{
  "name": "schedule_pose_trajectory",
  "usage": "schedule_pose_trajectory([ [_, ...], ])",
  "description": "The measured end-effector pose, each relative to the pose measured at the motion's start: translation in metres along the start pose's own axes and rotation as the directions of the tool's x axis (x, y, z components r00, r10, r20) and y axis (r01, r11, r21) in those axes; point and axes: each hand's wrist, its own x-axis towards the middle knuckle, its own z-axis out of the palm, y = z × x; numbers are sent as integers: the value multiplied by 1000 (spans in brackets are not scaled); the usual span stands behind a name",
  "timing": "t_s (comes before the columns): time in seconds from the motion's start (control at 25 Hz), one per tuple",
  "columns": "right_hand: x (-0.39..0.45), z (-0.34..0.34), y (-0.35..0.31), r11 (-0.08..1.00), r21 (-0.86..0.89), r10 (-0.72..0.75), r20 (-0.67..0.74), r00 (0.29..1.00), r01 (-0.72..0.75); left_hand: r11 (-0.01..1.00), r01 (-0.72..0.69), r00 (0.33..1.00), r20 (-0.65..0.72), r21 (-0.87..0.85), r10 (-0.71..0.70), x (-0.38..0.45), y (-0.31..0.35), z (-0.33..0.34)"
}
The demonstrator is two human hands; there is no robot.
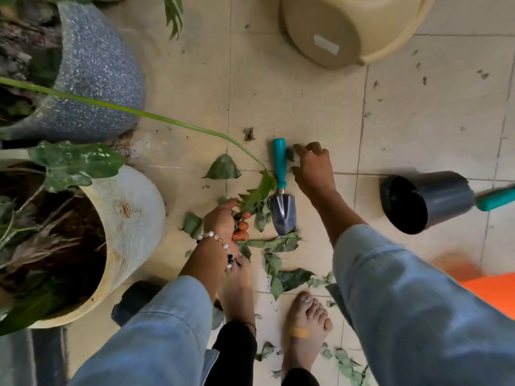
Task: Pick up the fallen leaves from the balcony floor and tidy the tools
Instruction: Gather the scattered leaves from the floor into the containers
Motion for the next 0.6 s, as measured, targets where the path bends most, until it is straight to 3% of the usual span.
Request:
schedule_pose_trajectory([
  [0.16, 0, 31, 12, 970, -174, -193, -137, 971, 168, 996, -21, 999, -40, 89, 25, 12, 10, -17],
  [0.24, 4, 31, 19, 942, -216, -286, -129, 949, 255, 990, -63, 989, -124, 125, 79, 17, 16, -28],
  [0.32, 7, 17, 18, 983, -109, -167, -160, 973, 151, 988, -87, 984, -147, 125, 105, 19, 22, -36],
  [0.4, 11, -2, 0, 986, 162, 22, -284, 959, 25, 994, -83, 989, -119, 69, 91, 20, 29, -42],
  [0.44, 15, -9, -17, 964, 250, 1, -350, 937, 92, 996, -73, 990, -116, 46, 78, 21, 33, -44],
  [0.52, 24, -8, -57, 938, 198, -196, -371, 908, 284, 999, -30, 993, -118, 18, 32, 23, 40, -45],
  [0.6, 35, 9, -84, 915, 78, -380, -164, 910, 396, 1000, 20, 994, -110, -13, -22, 24, 41, -45],
])
